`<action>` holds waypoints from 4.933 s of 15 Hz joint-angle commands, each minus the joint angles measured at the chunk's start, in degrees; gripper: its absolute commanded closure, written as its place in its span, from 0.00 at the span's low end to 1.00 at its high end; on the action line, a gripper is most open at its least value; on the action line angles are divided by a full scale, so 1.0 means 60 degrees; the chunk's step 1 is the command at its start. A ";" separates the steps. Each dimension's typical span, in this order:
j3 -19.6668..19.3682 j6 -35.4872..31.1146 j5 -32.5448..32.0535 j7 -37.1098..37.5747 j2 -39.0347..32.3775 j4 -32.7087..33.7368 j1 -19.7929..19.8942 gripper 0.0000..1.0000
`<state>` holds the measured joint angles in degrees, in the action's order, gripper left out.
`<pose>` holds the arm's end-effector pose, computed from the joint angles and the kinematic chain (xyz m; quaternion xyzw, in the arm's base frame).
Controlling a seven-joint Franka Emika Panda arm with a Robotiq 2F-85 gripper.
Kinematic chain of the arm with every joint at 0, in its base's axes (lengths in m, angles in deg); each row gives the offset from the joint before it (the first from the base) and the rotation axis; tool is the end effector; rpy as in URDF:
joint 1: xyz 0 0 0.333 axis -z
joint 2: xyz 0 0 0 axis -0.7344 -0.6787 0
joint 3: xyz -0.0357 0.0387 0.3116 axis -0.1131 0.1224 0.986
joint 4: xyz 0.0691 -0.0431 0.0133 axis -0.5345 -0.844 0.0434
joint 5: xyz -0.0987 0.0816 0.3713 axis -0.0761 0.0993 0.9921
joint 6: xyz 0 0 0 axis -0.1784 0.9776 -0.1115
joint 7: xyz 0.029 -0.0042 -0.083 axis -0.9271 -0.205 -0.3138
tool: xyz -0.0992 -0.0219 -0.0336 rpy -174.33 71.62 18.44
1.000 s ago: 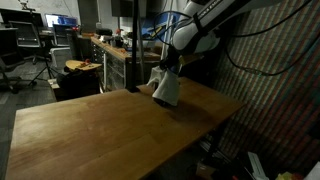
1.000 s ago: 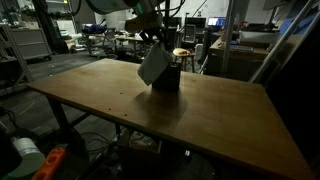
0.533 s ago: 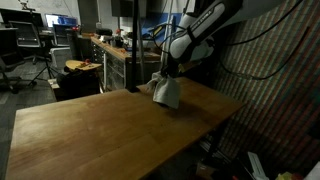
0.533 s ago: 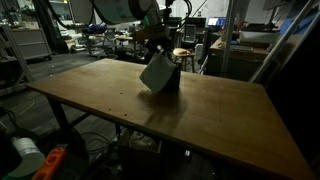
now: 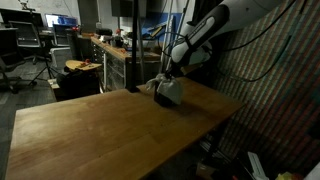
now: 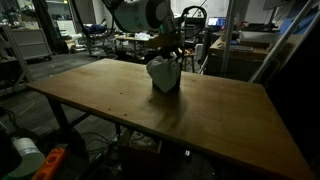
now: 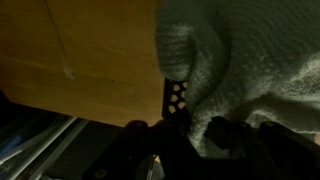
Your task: Put the white towel in the black box
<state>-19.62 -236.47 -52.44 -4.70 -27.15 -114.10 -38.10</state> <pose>0.6185 -0.1390 0.3464 0.9674 0.0734 0.2163 0.1095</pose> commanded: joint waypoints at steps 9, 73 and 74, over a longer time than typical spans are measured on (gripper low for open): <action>0.0056 0.0299 -0.0167 0.0224 0.0076 -0.0044 -0.0622 0.93; 0.0632 0.1620 0.0148 0.0516 0.1170 -0.0063 -0.1256 0.00; 0.0614 0.1563 0.0129 0.0564 0.1309 -0.0191 -0.1252 0.00</action>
<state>-15.50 -226.72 -51.07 -2.84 -23.09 -112.54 -45.10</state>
